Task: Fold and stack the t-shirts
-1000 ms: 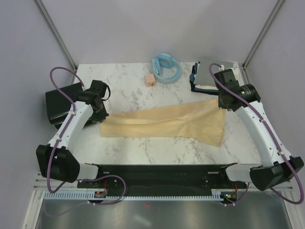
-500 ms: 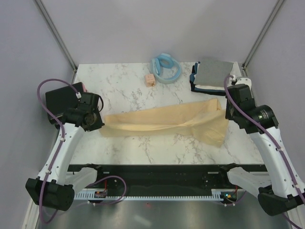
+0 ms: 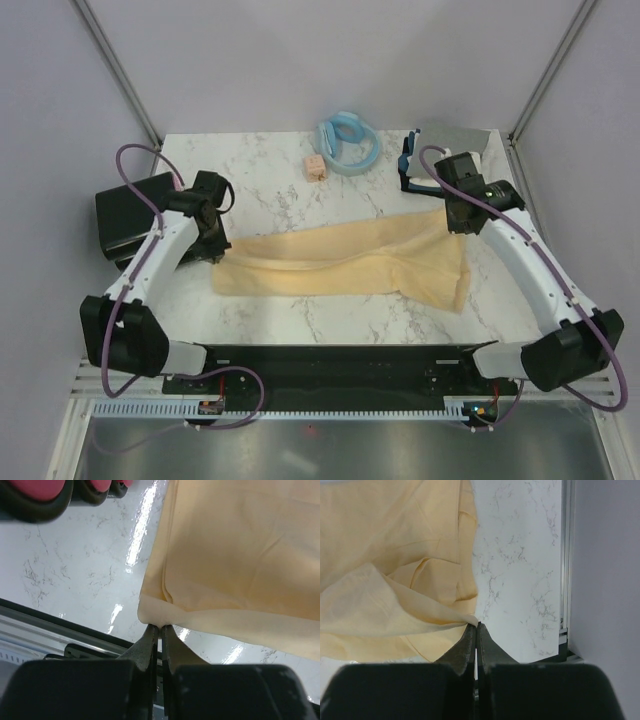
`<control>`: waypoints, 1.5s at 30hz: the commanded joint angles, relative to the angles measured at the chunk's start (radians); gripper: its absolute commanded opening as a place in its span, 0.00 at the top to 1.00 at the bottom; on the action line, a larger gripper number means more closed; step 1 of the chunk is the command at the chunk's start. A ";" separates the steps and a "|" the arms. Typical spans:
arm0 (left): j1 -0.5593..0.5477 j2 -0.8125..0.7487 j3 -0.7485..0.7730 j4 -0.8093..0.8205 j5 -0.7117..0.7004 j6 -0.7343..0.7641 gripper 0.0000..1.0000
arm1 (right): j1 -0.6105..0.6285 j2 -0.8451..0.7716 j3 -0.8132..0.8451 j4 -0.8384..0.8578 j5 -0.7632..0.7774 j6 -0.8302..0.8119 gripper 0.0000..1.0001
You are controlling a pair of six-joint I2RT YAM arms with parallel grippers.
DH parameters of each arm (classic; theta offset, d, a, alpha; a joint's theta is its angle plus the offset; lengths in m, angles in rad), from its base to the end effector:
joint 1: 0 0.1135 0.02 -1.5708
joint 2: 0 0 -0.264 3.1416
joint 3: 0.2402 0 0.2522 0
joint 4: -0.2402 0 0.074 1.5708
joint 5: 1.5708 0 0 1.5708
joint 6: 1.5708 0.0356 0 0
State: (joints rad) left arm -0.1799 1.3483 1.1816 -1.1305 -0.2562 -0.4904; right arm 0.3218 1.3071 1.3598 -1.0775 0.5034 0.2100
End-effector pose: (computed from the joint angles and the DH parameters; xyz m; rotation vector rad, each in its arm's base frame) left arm 0.2403 -0.0345 0.2851 -0.4807 2.7514 0.2132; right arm 0.2400 0.0619 0.3513 0.0394 2.4634 -0.4289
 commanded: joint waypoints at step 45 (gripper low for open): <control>0.023 0.683 0.478 -0.193 -0.086 0.026 0.83 | -0.075 0.491 0.180 0.160 0.164 -0.015 0.94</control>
State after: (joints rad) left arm -0.1631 2.0216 1.6150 -1.2907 -0.3061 -0.4858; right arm 0.2512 1.7893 1.4914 -0.9333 0.6144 0.1867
